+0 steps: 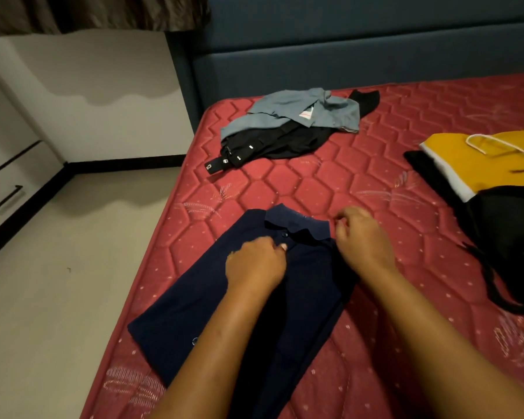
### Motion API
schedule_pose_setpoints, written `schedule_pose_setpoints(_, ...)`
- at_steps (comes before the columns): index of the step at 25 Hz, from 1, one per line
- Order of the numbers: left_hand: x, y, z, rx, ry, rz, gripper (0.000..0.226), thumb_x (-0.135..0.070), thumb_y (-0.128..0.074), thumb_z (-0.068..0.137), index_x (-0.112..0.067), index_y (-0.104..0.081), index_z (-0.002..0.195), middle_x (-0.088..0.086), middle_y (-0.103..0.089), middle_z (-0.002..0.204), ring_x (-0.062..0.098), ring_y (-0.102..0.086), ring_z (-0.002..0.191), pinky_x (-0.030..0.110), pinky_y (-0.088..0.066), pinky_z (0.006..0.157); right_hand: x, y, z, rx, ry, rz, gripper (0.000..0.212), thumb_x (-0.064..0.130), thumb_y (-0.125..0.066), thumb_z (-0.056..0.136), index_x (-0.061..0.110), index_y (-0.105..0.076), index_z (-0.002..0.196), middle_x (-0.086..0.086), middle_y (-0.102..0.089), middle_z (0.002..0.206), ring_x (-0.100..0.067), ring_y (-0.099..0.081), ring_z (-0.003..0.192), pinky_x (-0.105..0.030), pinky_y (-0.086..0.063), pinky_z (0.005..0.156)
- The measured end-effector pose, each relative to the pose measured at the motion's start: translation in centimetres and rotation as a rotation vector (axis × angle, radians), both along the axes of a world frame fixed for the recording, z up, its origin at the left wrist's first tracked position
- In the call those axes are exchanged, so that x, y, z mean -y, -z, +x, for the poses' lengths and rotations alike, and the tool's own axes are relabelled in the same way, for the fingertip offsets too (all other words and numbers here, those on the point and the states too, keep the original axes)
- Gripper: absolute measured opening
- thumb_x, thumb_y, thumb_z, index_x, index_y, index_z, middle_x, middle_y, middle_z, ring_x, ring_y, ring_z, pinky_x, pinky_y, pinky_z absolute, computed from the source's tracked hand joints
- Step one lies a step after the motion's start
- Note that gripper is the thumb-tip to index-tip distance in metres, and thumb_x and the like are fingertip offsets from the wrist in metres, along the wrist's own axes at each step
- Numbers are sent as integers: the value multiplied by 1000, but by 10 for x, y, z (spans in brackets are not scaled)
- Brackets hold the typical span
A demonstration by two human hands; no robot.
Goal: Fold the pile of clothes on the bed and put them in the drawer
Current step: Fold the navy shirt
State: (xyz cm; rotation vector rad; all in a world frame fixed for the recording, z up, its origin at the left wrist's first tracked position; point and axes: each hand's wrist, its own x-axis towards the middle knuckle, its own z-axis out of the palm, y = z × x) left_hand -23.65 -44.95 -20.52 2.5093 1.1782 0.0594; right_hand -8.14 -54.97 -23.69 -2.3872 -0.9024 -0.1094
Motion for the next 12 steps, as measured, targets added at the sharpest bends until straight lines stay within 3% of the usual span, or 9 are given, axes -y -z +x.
schedule_pose_setpoints(1,-11,0,16,175,-28,-7,31,-35,-41,99,-17,-59,117,10,-62,122,32,-55,113,39,-39,95,-4,4,-4,-13,-61,115,26,9,-50,88,9,-65,109,-12,-63,117,-32,-59,107,-40,-47,91)
schedule_pose_setpoints(3,-30,16,46,416,20,-155,26,-22,-47,98,-19,-60,120,6,-62,124,26,-54,116,35,-41,95,-11,21,-14,-102,-258,73,35,2,-50,87,13,-64,118,-7,-63,123,-27,-57,115,-37,-44,99)
schedule_pose_setpoints(5,-36,48,61,343,184,-246,33,-24,-47,99,-22,-56,131,4,-48,143,23,-39,135,35,-31,109,-15,39,-24,-98,-369,-142,48,3,-45,88,18,-56,132,-2,-52,141,-23,-46,130,-33,-35,109)
schedule_pose_setpoints(7,-37,76,66,209,196,-169,39,-32,-40,102,-27,-48,139,-3,-30,156,19,-18,146,39,-13,118,-16,48,-26,-62,-424,-301,56,6,-41,91,23,-42,144,3,-33,154,-20,-27,143,-34,-24,116)
schedule_pose_setpoints(12,-26,86,65,199,104,-24,45,-33,-30,103,-32,-29,149,-9,-11,161,13,4,148,45,13,115,-17,38,-13,-266,-503,-471,53,16,-44,97,30,-33,148,4,-14,160,-19,-8,148,-42,-15,119)
